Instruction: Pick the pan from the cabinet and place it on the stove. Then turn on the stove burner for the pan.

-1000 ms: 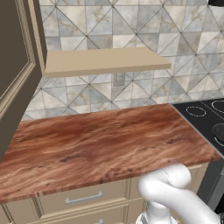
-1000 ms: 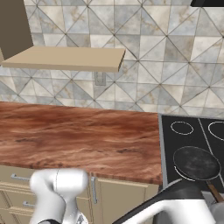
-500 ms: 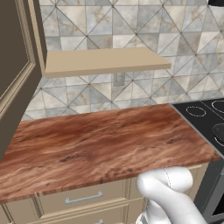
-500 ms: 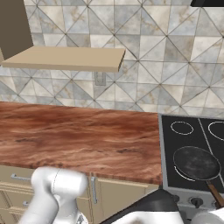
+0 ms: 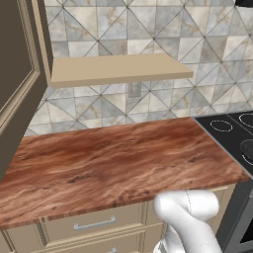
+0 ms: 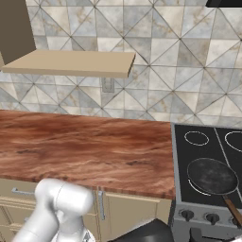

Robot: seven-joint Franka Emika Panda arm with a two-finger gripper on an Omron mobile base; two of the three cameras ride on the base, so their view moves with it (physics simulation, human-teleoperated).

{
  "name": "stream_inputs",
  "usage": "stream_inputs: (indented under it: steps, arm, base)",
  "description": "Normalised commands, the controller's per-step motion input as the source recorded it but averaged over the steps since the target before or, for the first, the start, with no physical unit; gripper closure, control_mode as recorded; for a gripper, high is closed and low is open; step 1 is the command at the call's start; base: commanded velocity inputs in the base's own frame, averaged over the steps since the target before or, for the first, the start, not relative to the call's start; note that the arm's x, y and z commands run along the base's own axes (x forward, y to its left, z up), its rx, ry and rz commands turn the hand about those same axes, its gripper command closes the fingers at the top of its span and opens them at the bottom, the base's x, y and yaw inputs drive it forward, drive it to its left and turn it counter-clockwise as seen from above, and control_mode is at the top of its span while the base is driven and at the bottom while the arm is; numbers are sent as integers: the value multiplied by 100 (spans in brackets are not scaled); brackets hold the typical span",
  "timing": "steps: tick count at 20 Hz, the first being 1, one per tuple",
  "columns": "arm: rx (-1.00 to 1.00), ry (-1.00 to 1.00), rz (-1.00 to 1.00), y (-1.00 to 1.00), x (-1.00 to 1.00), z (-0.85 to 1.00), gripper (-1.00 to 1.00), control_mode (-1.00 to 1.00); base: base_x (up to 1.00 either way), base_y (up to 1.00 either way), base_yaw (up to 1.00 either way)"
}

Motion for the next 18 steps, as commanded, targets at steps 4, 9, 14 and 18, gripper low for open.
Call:
stream_inputs:
  steps: [4, 9, 14, 18]
  arm:
    - [-3, -9, 0, 22, -2, 21, -100, -100]
    - [-2, -7, 0, 24, -10, 4, -100, -100]
    - [-3, -4, 0, 55, -33, 0, -100, -100]
    - [-5, 0, 0, 79, -24, 2, -100, -100]
  base:
    - [0, 0, 0]
    - [0, 0, 0]
    - [0, 0, 0]
    - [0, 0, 0]
